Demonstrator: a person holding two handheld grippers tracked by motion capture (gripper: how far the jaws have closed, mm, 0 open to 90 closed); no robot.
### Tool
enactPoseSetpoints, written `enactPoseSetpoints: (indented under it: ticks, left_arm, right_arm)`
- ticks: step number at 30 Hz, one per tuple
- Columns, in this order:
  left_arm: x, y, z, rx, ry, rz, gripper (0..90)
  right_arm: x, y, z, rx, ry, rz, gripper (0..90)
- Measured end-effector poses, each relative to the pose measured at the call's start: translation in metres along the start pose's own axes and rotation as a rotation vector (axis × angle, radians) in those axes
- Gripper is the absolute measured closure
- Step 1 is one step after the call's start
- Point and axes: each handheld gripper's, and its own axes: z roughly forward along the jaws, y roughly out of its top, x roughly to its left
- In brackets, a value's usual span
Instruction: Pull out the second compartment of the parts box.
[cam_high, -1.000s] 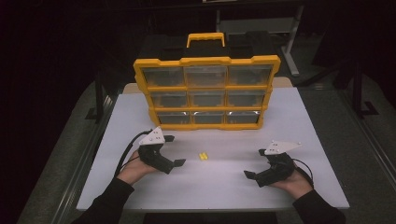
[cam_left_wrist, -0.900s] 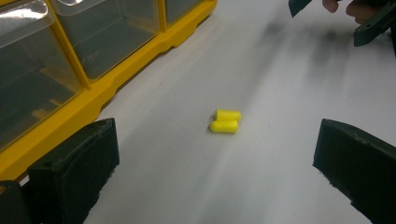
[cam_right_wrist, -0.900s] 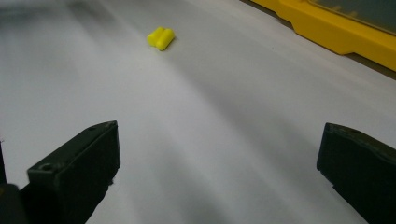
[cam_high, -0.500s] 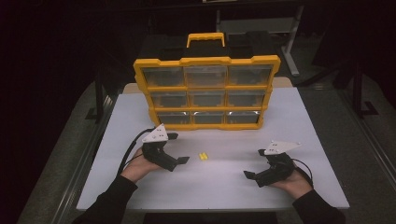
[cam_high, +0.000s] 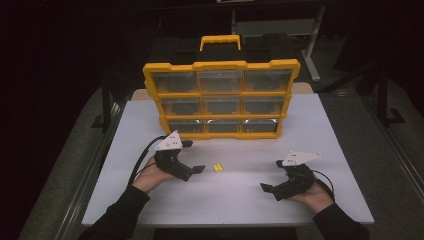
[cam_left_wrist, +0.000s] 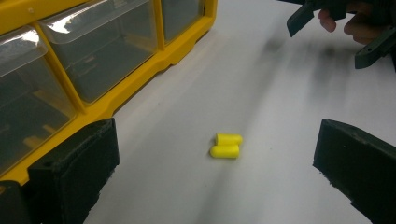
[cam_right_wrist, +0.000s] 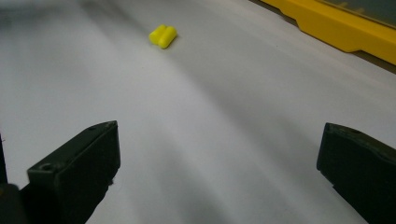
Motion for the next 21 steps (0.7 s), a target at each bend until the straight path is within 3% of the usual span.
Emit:
enactPoseSetpoints:
  ticks: [21]
  left_arm:
    - [0.003,0.011,0.009,-0.028,0.0,0.004,0.0]
  right_arm:
    - [0.001,0.0,0.001,0.005,0.002,0.0,0.0]
